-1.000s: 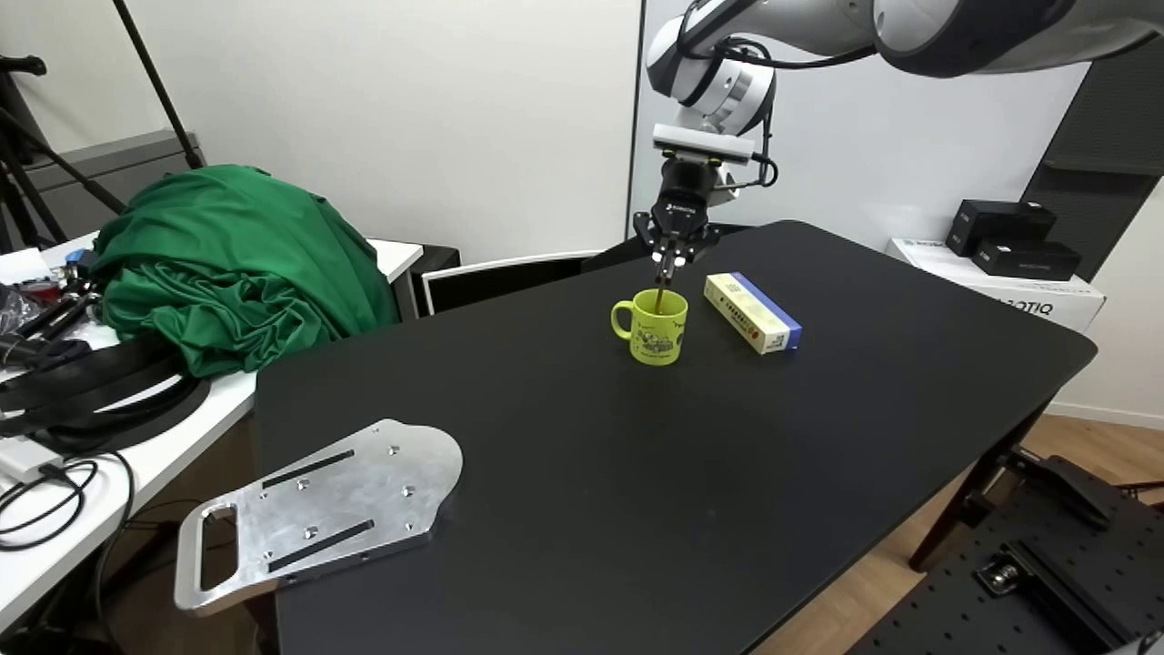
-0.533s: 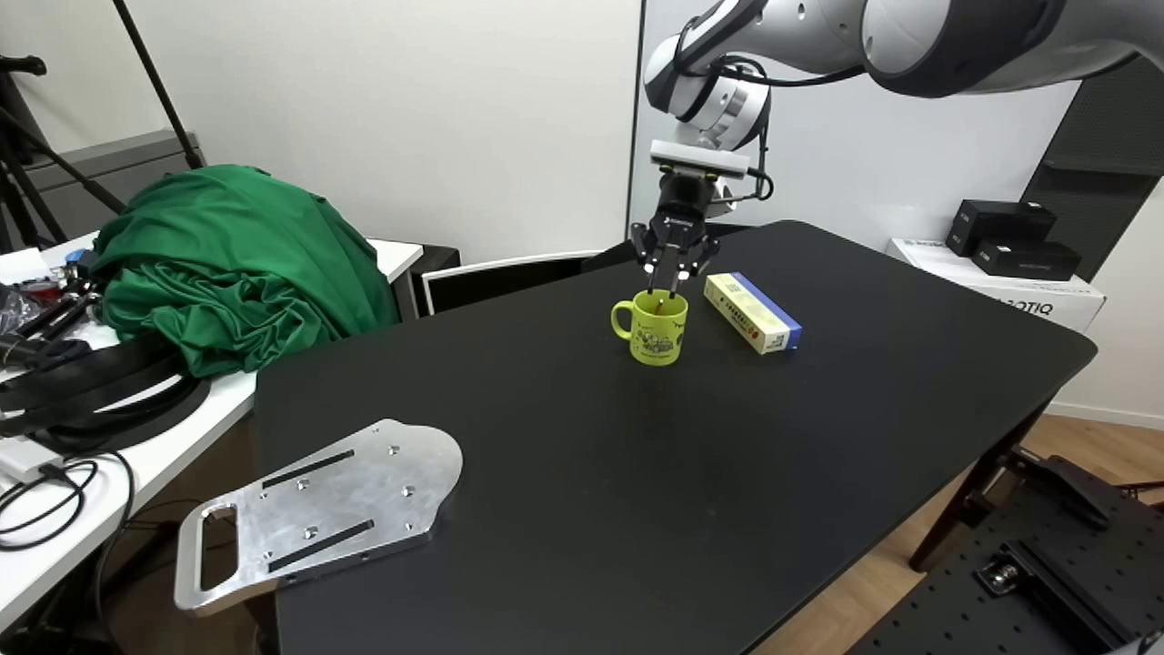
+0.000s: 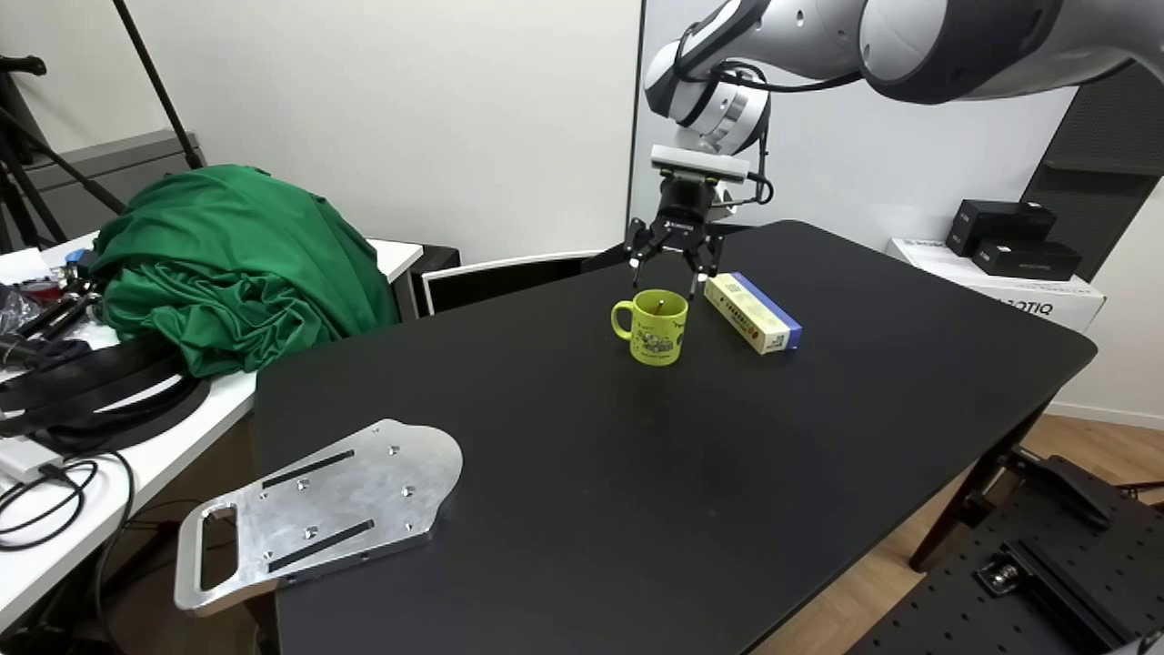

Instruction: Pick up the object from the table and put it in the yellow cup, and move it back to the table

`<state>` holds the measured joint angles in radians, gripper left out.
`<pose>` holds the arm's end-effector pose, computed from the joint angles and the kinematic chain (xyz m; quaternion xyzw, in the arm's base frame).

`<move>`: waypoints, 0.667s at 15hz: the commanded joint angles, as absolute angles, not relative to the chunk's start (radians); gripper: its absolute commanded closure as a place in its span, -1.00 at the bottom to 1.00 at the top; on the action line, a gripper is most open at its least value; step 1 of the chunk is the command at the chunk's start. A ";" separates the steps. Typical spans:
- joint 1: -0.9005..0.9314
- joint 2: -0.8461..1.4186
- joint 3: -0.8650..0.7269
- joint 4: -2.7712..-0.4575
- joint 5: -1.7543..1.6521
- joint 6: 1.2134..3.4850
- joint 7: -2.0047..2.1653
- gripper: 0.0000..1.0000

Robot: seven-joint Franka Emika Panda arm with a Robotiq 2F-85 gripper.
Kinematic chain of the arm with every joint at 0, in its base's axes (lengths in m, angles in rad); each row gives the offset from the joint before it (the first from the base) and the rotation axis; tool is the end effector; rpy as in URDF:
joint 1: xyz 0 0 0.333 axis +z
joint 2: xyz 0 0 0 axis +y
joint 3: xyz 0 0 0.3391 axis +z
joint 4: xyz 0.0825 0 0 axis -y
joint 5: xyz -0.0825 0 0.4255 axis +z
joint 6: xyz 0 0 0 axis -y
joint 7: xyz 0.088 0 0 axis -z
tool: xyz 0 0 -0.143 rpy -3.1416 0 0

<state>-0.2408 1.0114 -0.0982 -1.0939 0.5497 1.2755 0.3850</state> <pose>0.6960 -0.1369 0.1515 -0.8249 0.3419 0.3956 0.2147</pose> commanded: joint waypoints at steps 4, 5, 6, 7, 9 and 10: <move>-0.253 1.059 -0.078 -1.044 0.548 1.262 0.414 -1.00; -0.252 1.062 -0.078 -1.044 0.547 1.262 0.415 -0.99; -0.251 1.066 -0.077 -1.045 0.547 1.264 0.415 -1.00; -0.250 1.069 -0.075 -1.045 0.545 1.267 0.410 -0.98; -0.248 1.072 -0.076 -1.049 0.543 1.281 0.411 -0.49; -0.246 1.070 -0.077 -1.053 0.541 1.289 0.409 -0.46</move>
<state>-0.2403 1.0498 -0.0860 -1.0933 0.5487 1.2856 0.3848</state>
